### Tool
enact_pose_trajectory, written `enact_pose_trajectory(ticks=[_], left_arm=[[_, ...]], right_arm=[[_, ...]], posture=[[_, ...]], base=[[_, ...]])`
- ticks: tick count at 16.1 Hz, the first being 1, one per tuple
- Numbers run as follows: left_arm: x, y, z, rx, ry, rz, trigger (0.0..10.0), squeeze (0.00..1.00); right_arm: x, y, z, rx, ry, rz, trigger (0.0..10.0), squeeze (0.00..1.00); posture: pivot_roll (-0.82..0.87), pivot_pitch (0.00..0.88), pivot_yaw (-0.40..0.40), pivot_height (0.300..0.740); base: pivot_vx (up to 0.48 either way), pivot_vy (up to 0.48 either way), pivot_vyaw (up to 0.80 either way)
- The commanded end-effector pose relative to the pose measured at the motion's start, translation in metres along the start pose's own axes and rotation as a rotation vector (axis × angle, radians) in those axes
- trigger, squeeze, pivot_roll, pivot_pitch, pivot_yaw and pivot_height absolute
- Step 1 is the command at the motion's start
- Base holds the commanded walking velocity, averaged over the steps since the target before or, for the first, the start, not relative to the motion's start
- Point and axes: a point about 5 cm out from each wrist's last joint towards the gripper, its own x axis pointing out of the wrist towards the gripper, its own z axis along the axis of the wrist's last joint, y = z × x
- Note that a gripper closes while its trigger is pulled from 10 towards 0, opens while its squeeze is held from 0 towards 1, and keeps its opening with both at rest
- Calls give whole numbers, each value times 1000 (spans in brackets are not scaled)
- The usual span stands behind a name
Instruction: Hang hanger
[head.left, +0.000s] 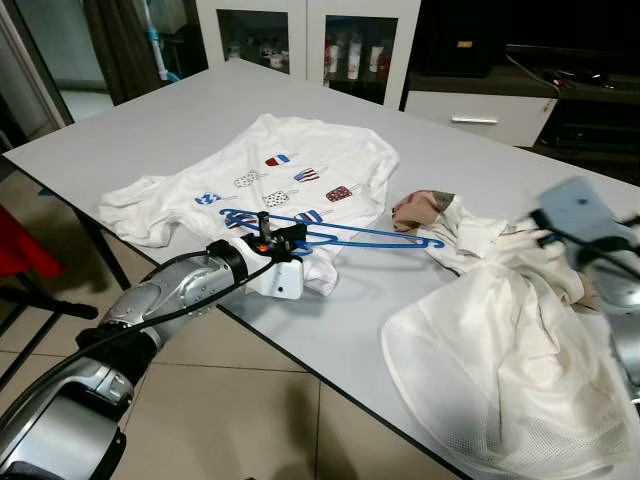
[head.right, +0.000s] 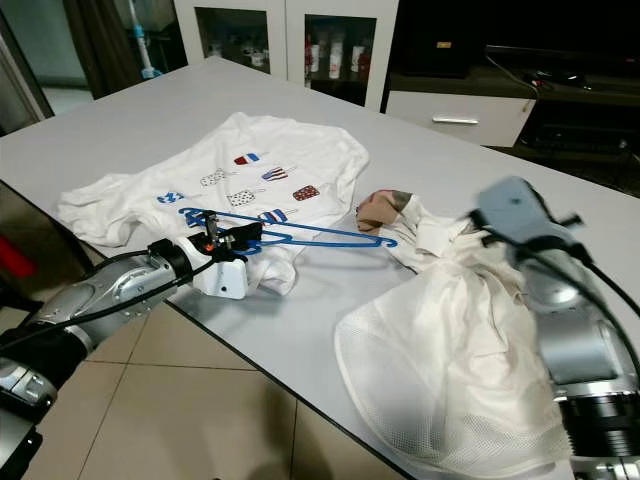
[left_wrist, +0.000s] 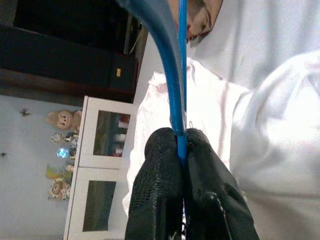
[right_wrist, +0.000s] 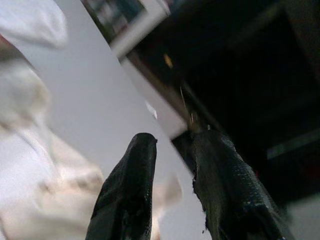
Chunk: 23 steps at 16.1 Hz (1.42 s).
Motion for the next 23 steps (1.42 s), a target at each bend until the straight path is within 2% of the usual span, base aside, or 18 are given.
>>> enact_pose_trajectory(ticks=[1,2,3,6,7,8,10,13,23], left_arm=[[1,16,-2,14,-2,32,10000,0],[1,20,-3,6,-5,46,10000,0],[3,26,-3,-7,-11,66,10000,0],[8,36,-5,8,-2,77,10000,0],[10,38,-5,10,-2,79,10000,0],[11,39,-4,13,-3,79,10000,0],[16,45,-3,27,-4,82,10000,0],[20,43,-1,34,-18,64,10000,0],[20,43,-1,34,-18,64,10000,0]], right_arm=[[-3,7,26,-83,-159,42,10000,380],[-4,11,34,-93,-210,59,10000,380],[-7,16,44,-97,-278,94,10000,1000],[-11,18,61,-166,-390,113,10000,1000],[-13,19,66,-184,-438,129,10000,212],[-17,24,71,-210,-485,174,10000,0],[-26,37,80,-264,-574,265,10000,0],[-32,46,88,-217,-639,365,10000,0],[-32,46,88,-217,-639,365,10000,0]], posture=[[24,46,-1,740],[24,46,-1,740],[24,41,-6,740],[19,35,-9,740],[17,32,-11,740],[14,30,-10,740],[13,26,-13,740],[6,22,-10,740],[6,22,-10,740]], base=[[0,0,0],[0,0,0],[0,0,0],[0,0,0],[0,0,0],[0,0,0],[0,0,0],[0,0,0],[0,0,0]])
